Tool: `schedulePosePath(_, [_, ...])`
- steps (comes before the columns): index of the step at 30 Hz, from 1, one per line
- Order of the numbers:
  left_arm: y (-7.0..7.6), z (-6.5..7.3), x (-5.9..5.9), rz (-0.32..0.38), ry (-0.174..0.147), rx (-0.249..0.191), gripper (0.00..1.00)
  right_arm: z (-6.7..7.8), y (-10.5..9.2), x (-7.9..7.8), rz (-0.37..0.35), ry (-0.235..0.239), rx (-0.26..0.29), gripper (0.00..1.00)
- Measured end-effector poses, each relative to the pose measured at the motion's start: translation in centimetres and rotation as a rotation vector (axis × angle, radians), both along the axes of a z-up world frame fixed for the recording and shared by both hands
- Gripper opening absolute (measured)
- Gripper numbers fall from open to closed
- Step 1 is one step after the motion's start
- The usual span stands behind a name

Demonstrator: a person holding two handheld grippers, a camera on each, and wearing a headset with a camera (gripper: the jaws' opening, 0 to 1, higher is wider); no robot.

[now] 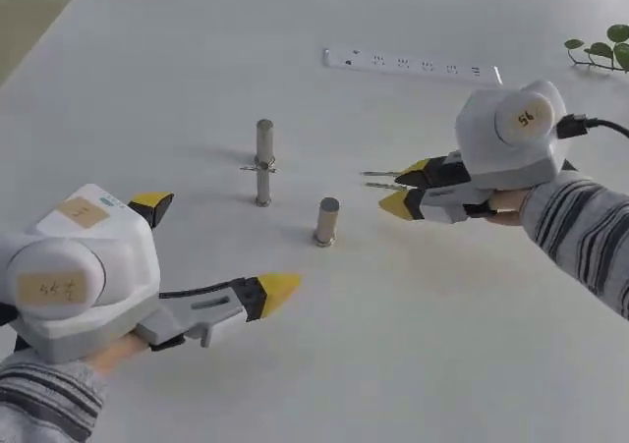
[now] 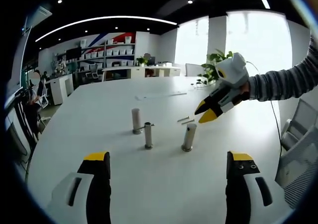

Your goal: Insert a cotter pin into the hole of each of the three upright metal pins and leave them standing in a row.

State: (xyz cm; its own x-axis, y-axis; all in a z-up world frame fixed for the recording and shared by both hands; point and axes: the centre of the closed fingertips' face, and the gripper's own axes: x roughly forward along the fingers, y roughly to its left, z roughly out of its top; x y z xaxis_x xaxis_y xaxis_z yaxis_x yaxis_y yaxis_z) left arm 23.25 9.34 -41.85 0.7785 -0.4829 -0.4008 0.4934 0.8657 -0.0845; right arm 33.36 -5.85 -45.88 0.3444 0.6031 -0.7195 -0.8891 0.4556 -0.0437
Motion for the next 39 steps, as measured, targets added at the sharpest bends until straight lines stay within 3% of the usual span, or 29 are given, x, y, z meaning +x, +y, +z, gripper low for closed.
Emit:
schedulePosePath(8, [0.1, -0.1, -0.1, 0.004, 0.005, -0.007, 0.96, -1.4, -1.1, 1.4, 0.028, 0.029, -0.119, 0.18])
schedulePosePath(13, [0.1, -0.1, -0.1, 0.003, 0.006, -0.008, 0.95, -2.2, -1.4, 1.8, 0.040, 0.044, -0.158, 0.16])
schedulePosePath(21, [-0.3, -0.4, -0.2, -0.011, 0.013, -0.005, 0.95, -2.9, -1.7, 3.1, 0.039, 0.074, -0.183, 0.13])
schedulePosePath(39, [-0.3, -0.7, -0.3, -0.023, 0.023, 0.009, 0.94, -3.3, -1.8, 2.8, 0.091, 0.106, -0.246, 0.01])
